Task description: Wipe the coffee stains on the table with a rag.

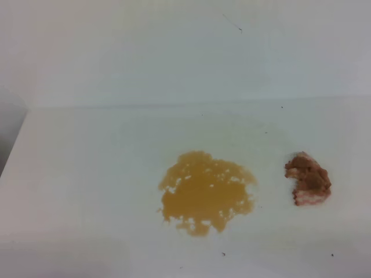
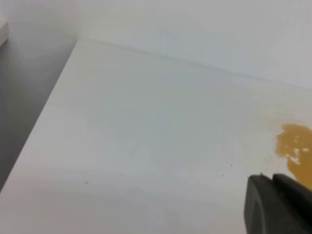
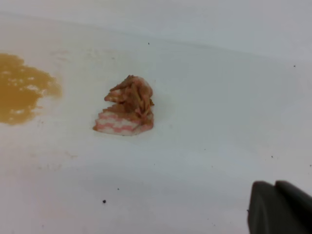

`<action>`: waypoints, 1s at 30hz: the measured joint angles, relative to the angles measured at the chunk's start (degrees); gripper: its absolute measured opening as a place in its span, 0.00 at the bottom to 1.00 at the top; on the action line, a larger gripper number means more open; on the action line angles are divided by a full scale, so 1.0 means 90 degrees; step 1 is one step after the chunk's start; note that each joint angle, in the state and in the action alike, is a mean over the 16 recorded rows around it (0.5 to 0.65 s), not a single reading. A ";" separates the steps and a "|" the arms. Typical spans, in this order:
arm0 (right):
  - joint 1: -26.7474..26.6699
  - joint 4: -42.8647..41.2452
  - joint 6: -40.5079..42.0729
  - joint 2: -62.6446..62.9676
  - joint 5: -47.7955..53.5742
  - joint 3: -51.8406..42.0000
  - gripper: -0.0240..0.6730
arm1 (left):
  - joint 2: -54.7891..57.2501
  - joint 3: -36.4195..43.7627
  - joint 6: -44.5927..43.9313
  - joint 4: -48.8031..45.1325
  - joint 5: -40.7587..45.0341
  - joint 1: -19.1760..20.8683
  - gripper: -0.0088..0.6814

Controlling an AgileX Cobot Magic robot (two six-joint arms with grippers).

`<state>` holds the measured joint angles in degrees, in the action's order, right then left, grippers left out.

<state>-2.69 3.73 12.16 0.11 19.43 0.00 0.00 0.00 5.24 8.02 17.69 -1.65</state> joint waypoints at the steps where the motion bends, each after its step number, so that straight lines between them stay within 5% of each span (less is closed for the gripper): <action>1: 0.0000 0.0000 0.0000 0.0000 0.0000 0.0000 0.03 | 0.0000 0.0000 0.0000 0.0000 0.0000 0.0000 0.01; 30: 0.0000 0.0001 -0.0001 0.0000 -0.0039 -0.0012 0.03 | 0.0000 0.0000 0.0000 0.0000 0.0000 0.0000 0.01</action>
<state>-2.69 3.75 12.15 0.11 19.08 -0.11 0.00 0.00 5.24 8.02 17.69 -1.65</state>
